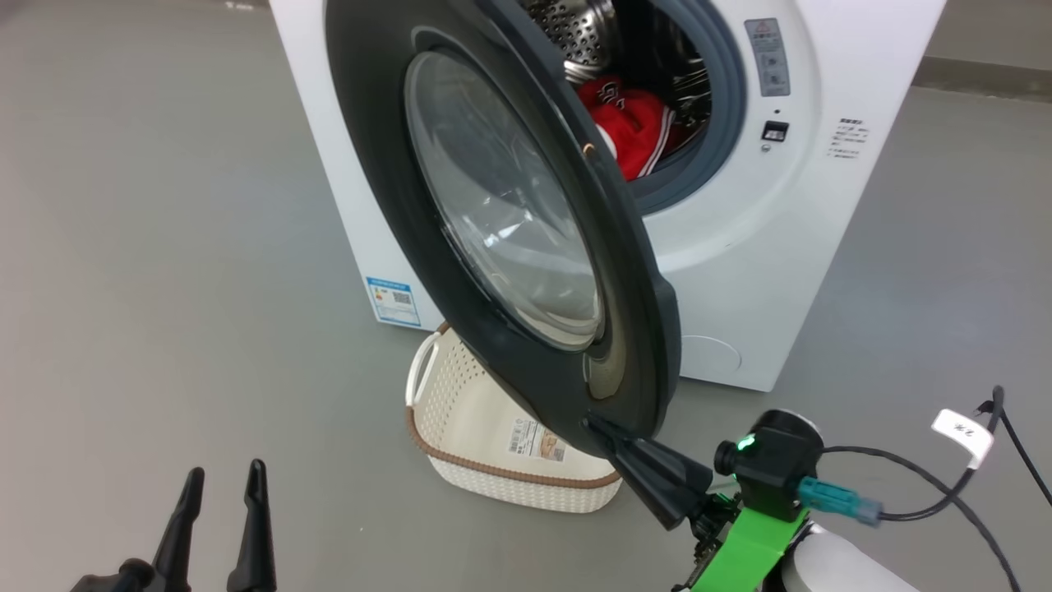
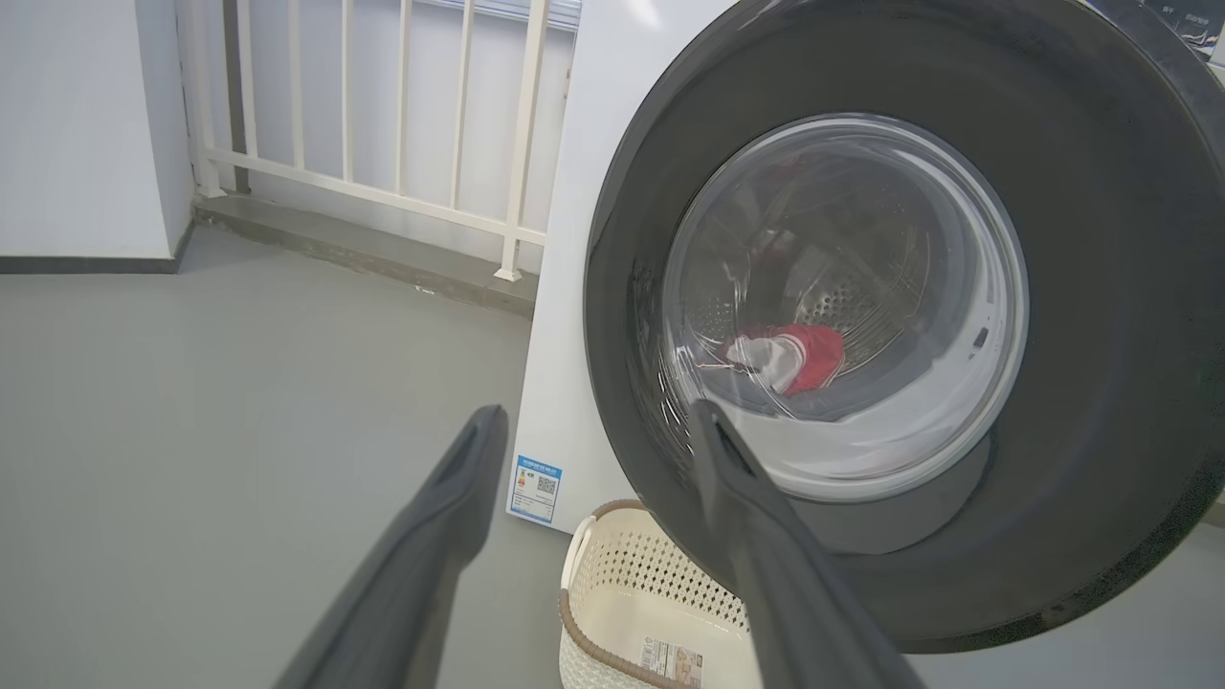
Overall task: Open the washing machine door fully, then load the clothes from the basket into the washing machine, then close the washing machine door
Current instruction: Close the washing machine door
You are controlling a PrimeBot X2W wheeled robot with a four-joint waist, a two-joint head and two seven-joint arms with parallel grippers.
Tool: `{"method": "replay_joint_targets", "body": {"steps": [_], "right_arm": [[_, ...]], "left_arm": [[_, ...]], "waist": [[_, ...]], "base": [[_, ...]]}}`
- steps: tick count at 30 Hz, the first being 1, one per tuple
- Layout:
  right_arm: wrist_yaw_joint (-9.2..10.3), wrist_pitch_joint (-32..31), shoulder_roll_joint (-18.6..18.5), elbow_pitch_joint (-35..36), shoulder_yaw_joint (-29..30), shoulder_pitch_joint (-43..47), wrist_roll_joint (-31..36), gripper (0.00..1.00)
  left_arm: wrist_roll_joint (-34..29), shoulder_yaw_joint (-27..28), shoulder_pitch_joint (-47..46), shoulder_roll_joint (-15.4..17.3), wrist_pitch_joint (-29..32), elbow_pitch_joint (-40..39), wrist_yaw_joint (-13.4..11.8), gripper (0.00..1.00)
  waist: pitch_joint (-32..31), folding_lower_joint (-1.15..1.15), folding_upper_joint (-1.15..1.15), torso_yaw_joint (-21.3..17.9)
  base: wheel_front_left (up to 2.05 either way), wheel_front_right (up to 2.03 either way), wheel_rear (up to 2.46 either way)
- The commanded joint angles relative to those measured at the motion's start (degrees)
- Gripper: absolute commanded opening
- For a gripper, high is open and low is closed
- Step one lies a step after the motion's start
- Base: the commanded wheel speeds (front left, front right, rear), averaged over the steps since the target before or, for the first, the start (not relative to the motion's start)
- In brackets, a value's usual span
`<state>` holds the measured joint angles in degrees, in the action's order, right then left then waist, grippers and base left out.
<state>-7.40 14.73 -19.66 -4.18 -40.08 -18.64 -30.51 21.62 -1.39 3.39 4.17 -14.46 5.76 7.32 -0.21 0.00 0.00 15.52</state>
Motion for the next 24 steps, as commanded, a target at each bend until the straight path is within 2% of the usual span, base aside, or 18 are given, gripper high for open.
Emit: {"method": "replay_joint_targets", "body": {"steps": [1,5,8,14,24], "right_arm": [[-0.09,0.3,-0.6,0.1,-1.3,-1.8,0.0,0.0],[-0.09,0.3,-1.3,-5.8,-5.3,-4.6,-1.8,0.0],[-0.09,0.3,-1.4,-8.2,-5.8,-5.9,-2.5,0.0],[-0.09,0.3,-1.5,-11.7,-5.1,-7.7,-2.9,0.0],[-0.09,0.3,-2.4,-13.2,-1.5,-9.7,-2.8,0.0]], "left_arm": [[0.5,1.7,-1.7,0.5,-0.5,-1.2,0.2,1.0],[0.3,1.6,-2.1,0.1,-0.5,-1.5,0.2,1.0],[0.4,1.6,-2.3,-0.1,-0.5,-1.7,0.2,1.0],[0.1,1.7,-3.2,-0.1,-0.5,-2.0,0.2,1.0],[-0.4,1.6,-5.0,-0.1,-0.5,-2.6,0.2,1.0]], "waist": [[0.7,0.0,0.0,0.8],[1.7,0.0,0.0,1.7],[2.3,0.0,0.0,2.0],[4.2,0.0,0.0,1.9],[7.2,0.0,0.0,1.8]], "base": [[0.0,0.0,0.0],[0.0,0.0,0.0],[0.0,0.0,0.0],[0.0,0.0,0.0],[0.0,0.0,0.0]]}}
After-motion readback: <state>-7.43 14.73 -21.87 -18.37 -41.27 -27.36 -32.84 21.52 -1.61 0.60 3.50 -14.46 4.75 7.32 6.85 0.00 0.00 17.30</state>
